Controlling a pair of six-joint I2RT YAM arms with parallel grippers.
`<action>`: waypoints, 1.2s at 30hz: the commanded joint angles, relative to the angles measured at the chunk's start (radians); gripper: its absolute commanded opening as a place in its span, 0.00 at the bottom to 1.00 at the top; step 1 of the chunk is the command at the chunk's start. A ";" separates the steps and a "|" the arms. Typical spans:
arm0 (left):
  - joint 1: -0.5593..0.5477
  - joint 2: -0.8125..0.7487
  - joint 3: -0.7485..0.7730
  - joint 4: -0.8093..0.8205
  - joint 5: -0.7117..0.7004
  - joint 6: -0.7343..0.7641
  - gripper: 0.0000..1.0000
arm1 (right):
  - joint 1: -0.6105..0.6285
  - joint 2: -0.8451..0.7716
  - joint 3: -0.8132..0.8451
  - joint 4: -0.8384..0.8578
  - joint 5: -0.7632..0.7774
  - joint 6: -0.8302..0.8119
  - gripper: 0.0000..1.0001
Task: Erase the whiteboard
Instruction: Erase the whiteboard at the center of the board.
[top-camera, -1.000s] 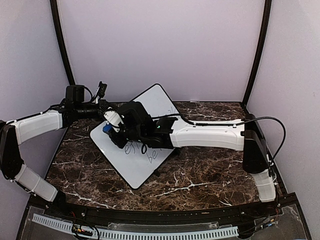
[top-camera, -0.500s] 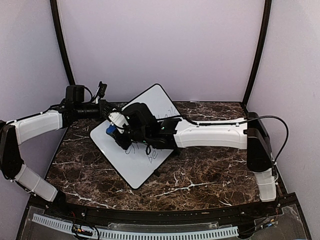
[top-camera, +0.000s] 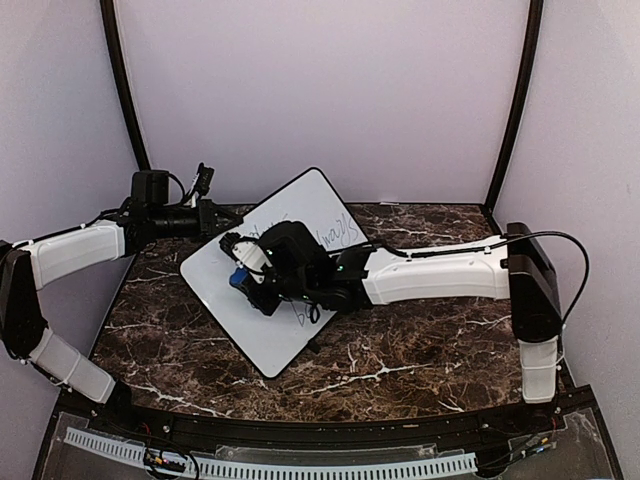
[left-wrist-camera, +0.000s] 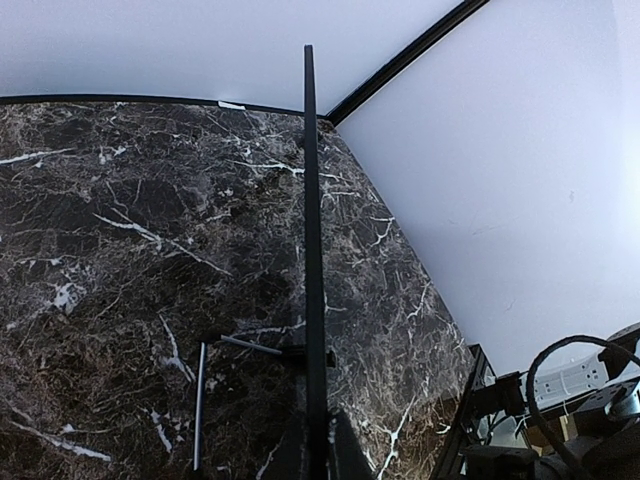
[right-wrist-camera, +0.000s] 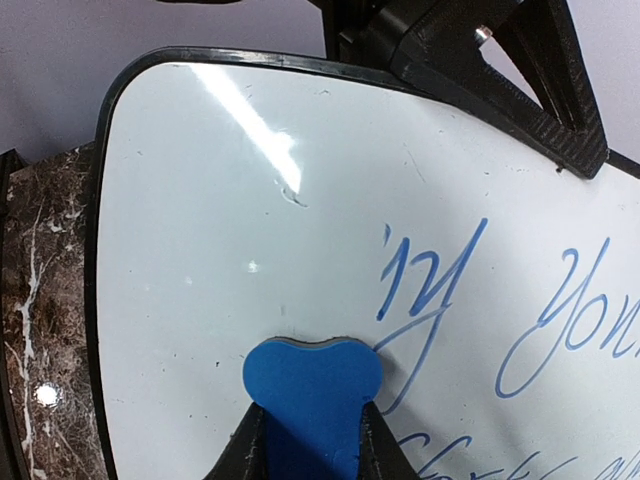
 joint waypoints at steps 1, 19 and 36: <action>-0.015 -0.053 0.000 0.065 0.025 0.000 0.00 | 0.007 0.005 -0.040 -0.070 0.006 0.007 0.20; -0.015 -0.055 0.000 0.069 0.029 -0.003 0.00 | 0.007 0.162 0.282 -0.100 0.067 -0.045 0.21; -0.015 -0.053 0.001 0.070 0.033 -0.005 0.00 | 0.004 -0.010 -0.040 -0.058 0.070 0.021 0.20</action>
